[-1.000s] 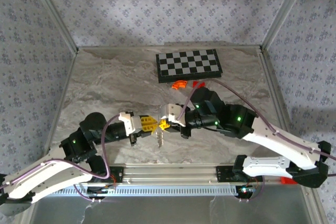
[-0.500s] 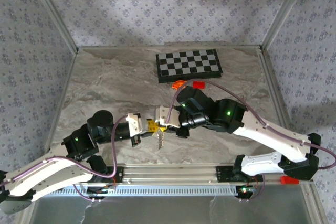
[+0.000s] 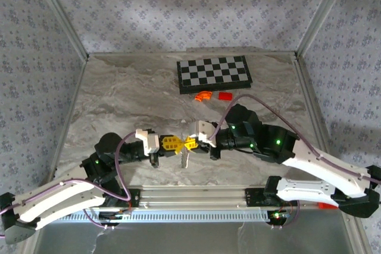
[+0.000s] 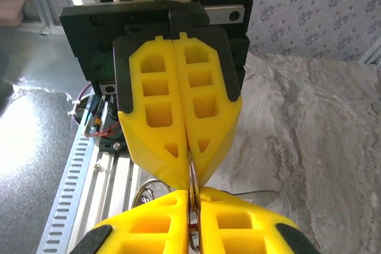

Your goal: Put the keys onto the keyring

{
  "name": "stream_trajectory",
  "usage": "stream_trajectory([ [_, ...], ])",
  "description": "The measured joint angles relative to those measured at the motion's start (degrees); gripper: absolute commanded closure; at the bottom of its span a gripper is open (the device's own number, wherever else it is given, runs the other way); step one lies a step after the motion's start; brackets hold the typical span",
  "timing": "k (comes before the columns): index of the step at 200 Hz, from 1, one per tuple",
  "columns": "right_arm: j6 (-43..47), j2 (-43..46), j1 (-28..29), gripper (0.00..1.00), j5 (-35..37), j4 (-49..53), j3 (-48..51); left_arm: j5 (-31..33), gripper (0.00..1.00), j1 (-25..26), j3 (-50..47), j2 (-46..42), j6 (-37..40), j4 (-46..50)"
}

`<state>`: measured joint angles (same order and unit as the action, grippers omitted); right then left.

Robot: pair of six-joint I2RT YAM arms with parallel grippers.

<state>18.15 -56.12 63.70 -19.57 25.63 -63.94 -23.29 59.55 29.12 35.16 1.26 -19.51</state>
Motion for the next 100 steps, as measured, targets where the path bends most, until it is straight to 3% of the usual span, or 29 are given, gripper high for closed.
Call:
stream_trajectory([
  [25, -0.42, 0.48, -0.44, 1.0, -0.81, -0.66, 0.22, 0.11, 1.0, 0.15, -0.17, 0.22, -0.46, -1.16],
  [46, -0.35, -0.26, -0.57, 1.0, -0.02, 0.9, -0.07, 2.14, 0.86, 0.66, 1.33, 0.22, 1.2, 4.02],
  [60, 0.52, -1.9, -0.44, 1.0, 1.03, 4.04, -1.75, 4.5, 0.83, 0.98, 3.8, 0.74, 3.19, 10.16],
  [82, 2.73, -5.84, 0.39, 1.0, 4.37, 10.27, -6.69, 7.56, 0.83, 1.01, 7.45, 1.75, 6.32, 18.38],
  [100, 4.33, -8.59, 1.38, 1.0, 7.15, 13.9, -9.6, 8.72, 0.93, 1.01, 8.94, 2.29, 8.09, 22.53],
])
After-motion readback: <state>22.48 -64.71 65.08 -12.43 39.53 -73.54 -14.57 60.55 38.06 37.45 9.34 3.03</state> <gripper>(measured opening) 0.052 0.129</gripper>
